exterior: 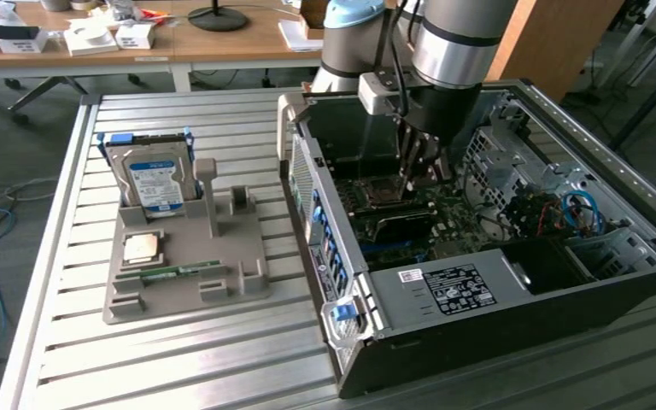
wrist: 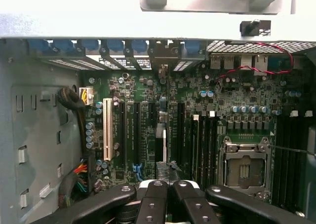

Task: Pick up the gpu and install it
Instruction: 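Press down on the gpu until it lock into place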

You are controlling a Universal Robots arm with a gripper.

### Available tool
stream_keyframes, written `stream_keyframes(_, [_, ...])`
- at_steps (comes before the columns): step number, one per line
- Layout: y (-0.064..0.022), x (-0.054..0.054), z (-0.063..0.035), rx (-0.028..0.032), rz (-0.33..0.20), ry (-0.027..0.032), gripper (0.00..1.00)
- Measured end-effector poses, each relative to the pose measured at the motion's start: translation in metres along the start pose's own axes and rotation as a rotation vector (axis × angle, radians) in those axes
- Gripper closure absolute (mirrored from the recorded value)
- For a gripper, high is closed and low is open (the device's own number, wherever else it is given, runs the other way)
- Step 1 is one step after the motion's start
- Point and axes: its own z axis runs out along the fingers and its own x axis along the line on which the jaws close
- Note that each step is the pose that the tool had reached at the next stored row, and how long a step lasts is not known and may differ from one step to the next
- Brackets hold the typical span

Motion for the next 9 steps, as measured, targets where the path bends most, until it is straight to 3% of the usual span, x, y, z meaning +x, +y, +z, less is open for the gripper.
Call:
stream_keyframes(5, [0.0033, 0.0, 0.0047, 0.0009, 0.0, -0.004, 0.89])
stream_keyframes(9, [0.0046, 0.0, 0.0086, 0.0008, 0.0, -0.004, 0.89])
